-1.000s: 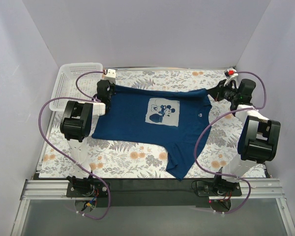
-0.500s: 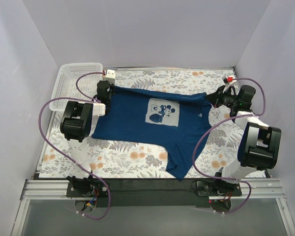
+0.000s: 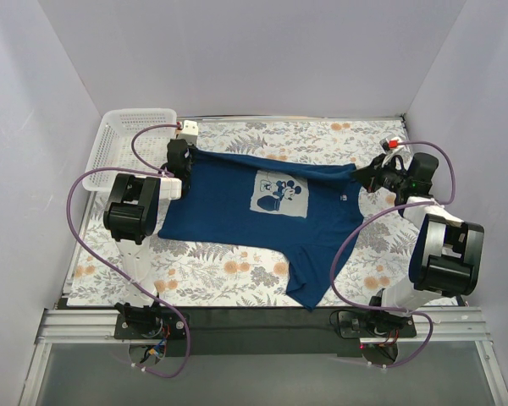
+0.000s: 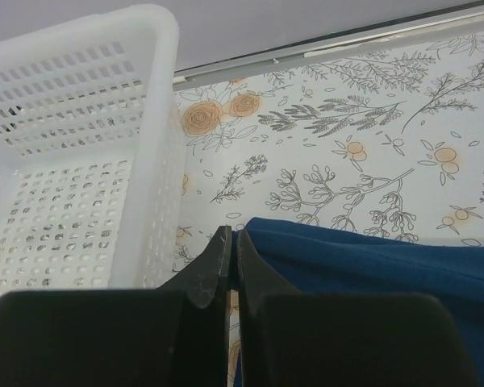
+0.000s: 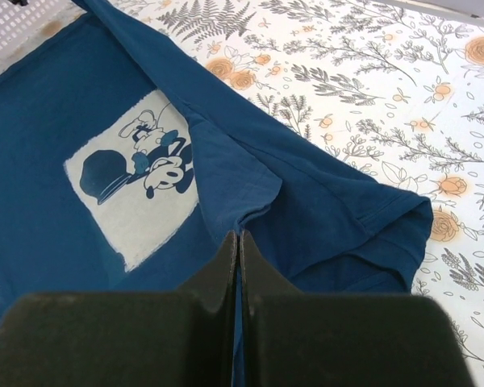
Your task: Fold and stack the t-shirts
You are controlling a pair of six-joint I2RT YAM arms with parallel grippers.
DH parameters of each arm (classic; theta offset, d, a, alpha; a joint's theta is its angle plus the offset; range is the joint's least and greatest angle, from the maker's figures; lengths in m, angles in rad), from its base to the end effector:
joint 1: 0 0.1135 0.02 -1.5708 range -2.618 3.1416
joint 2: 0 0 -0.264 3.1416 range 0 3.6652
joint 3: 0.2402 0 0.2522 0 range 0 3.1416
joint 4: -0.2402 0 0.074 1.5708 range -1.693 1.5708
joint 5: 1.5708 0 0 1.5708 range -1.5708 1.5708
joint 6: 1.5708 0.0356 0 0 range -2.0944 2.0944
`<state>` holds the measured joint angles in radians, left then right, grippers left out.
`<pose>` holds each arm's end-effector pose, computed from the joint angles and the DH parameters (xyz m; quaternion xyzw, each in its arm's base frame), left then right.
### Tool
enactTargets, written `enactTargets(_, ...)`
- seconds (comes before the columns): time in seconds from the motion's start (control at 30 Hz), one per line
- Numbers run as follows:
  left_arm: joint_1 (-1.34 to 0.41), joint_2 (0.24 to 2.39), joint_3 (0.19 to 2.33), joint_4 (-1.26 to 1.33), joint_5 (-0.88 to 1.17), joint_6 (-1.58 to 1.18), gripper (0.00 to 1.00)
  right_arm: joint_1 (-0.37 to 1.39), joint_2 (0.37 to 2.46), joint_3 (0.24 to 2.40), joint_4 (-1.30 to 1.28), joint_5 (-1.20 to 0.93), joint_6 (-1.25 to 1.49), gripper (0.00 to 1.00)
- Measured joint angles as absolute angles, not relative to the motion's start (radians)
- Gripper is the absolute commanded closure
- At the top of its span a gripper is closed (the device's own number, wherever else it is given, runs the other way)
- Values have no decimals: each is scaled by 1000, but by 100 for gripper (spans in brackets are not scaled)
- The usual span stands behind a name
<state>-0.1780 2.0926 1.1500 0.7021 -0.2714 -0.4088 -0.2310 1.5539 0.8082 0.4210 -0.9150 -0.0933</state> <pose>0.4439 -0.0702 0.1536 -0.1727 0.7648 -0.0750 0.6162 0.3247 -0.0474 0.2248 -0.2070 0.7446 0.2695 0.5746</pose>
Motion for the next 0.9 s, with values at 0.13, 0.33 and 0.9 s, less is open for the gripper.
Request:
enactTargets(0.13, -178, 2093, 1150, 693, -280, -408, 100, -231, 1535, 800, 421, -935, -106, 99)
enactTargets(0.33, -178, 2093, 1150, 688, -283, -406, 100, -231, 1529, 787, 420, -963, -110, 99)
enactTargets(0.9, -178, 2093, 1154, 680, -292, -396, 100, -231, 1494, 754, 419, -996, -125, 99)
